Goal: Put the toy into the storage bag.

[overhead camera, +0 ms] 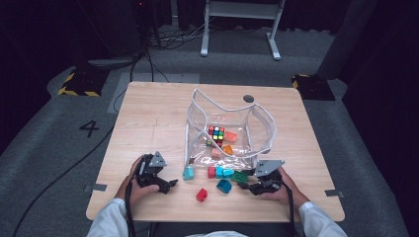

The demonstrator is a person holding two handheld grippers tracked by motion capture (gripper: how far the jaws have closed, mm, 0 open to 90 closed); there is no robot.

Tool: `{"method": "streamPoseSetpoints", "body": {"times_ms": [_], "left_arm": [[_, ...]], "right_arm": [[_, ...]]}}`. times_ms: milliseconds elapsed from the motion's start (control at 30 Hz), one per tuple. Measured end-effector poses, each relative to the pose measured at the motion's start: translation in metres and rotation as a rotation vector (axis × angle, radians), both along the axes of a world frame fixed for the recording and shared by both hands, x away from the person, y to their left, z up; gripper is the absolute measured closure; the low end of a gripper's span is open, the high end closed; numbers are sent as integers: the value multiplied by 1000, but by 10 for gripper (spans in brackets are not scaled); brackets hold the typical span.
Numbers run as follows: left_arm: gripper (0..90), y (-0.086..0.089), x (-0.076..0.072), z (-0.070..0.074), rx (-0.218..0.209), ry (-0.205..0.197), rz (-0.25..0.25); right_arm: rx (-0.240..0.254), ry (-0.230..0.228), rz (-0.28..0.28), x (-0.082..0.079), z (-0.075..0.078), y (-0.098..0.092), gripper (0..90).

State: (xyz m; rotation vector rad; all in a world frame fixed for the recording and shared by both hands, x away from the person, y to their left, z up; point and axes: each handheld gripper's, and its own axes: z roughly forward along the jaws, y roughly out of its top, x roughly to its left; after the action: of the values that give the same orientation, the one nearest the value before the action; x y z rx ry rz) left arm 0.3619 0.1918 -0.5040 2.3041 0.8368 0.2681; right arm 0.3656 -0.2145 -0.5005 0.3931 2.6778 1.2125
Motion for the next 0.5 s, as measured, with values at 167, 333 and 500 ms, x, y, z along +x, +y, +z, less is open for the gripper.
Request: {"method": "streamPoseSetpoints", "body": {"times_ms": [167,333,500], "left_arm": [[4,0,0,0,-1,0,0],[4,0,0,0,1,-3,1],[4,0,0,0,1,-3,0]], "right_arm": [[3,23,-14,0,0,8,473],[18,16,-14,-2,-2,10,585],[21,7,-7,-4,-2,5,588]]}}
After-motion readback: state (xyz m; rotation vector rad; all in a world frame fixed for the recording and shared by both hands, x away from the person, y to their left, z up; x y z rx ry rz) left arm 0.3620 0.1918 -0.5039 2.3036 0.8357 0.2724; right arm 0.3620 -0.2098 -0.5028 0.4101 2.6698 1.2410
